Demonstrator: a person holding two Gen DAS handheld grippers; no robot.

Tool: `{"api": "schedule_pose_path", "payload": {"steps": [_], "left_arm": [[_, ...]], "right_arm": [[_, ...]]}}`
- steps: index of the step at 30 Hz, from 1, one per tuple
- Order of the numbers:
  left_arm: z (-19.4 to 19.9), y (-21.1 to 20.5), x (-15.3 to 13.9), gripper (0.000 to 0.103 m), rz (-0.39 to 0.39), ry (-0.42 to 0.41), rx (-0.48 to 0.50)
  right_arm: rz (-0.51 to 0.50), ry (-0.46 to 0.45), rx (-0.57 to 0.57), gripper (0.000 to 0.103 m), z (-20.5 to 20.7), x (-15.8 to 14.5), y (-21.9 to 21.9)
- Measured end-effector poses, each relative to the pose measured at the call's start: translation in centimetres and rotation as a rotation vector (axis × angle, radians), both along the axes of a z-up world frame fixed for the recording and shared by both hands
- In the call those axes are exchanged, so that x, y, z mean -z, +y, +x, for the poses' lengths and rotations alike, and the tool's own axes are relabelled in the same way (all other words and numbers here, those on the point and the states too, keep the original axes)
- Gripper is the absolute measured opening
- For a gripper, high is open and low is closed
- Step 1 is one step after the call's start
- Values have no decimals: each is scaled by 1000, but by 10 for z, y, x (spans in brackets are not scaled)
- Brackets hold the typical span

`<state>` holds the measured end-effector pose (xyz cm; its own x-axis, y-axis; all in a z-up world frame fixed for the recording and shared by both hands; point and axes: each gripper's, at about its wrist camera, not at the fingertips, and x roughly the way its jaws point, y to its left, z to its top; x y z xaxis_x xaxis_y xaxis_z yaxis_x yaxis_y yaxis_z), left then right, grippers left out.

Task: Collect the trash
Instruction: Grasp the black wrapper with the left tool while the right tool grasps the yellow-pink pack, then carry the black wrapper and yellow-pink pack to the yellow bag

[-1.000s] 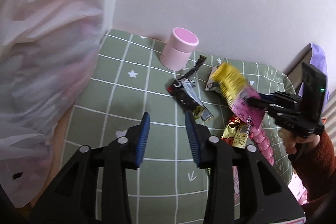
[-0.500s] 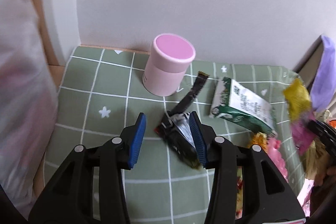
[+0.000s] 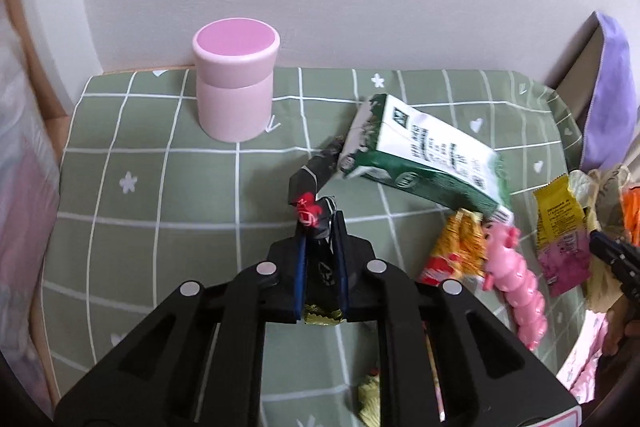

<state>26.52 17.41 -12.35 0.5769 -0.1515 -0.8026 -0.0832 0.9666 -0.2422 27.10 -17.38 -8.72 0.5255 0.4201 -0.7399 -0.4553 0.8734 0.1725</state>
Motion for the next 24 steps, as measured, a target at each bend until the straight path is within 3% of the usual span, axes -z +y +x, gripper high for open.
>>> {"api": "schedule_pose_path", "payload": {"steps": [5, 7, 9, 10, 15, 21, 24], "left_arm": [[-28, 1, -25, 11, -57, -60, -25], [-40, -4, -39, 11, -71, -92, -27], [-50, -7, -52, 11, -73, -120, -27], [-53, -8, -58, 11, -75, -132, -28], [-66, -22, -76, 11, -88, -169, -12], [-84, -39, -91, 11, -77, -182, 30], [-89, -46, -92, 11, -76, -179, 40]], "right_arm": [[3, 21, -23, 12, -11, 5, -8], [-23, 19, -10, 17, -15, 9, -11], [-22, 16, -19, 44, -19, 13, -15], [-1, 28, -25, 63, -20, 15, -18], [33, 88, -10, 64, -12, 30, -19], [-100, 48, 22, 64, 7, 51, 0], [-135, 34, 3, 44, 8, 54, 6]]}}
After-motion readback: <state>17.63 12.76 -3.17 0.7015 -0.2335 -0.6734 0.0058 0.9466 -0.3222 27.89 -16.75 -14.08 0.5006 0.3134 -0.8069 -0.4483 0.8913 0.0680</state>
